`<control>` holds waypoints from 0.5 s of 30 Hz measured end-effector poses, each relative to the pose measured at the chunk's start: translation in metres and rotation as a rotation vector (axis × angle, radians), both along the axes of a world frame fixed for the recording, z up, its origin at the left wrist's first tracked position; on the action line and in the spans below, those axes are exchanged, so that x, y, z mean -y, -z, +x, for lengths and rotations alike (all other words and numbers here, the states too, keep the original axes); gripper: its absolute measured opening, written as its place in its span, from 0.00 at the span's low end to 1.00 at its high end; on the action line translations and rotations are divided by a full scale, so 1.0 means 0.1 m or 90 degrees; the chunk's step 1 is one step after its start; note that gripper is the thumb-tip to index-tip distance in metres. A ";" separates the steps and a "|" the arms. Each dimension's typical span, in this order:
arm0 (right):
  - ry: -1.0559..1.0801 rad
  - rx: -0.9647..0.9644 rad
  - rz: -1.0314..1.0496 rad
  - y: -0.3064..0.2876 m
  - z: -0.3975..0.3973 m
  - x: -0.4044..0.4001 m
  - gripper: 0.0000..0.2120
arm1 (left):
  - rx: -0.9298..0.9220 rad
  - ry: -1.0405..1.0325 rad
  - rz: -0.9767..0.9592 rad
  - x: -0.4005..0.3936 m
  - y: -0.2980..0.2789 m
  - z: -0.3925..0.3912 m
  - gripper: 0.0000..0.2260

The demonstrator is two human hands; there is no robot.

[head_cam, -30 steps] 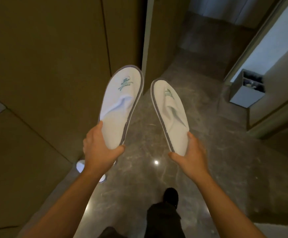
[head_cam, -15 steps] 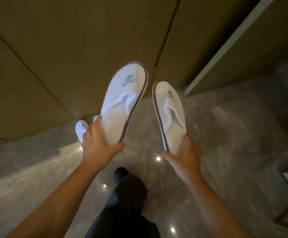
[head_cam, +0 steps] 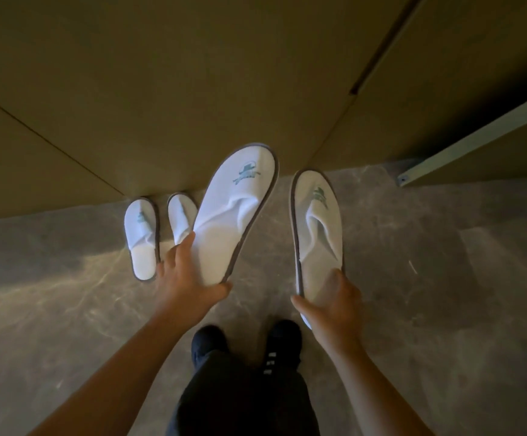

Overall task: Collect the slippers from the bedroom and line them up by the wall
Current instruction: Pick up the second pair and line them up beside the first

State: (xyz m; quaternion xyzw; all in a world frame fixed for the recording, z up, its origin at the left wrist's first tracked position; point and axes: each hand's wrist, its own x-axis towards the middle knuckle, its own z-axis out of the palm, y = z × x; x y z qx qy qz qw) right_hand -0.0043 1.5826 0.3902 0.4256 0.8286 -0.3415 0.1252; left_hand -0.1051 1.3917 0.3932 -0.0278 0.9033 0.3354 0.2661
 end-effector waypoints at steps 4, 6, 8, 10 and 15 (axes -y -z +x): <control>0.021 0.016 0.009 0.97 -0.26 -0.23 0.38 | -0.019 -0.039 -0.017 -0.21 0.88 -0.16 0.45; 0.031 0.015 0.017 1.53 -0.36 -0.33 0.38 | -0.046 -0.059 -0.011 -0.31 1.37 -0.18 0.44; 0.054 0.029 0.021 2.11 -0.45 -0.43 0.40 | -0.049 -0.084 -0.012 -0.38 1.88 -0.14 0.45; 0.073 0.033 0.037 2.68 -0.54 -0.52 0.40 | -0.056 -0.099 -0.014 -0.43 2.40 -0.08 0.46; 0.088 -0.002 0.069 3.86 -0.83 -0.81 0.40 | -0.049 -0.069 -0.058 -0.57 3.56 -0.20 0.45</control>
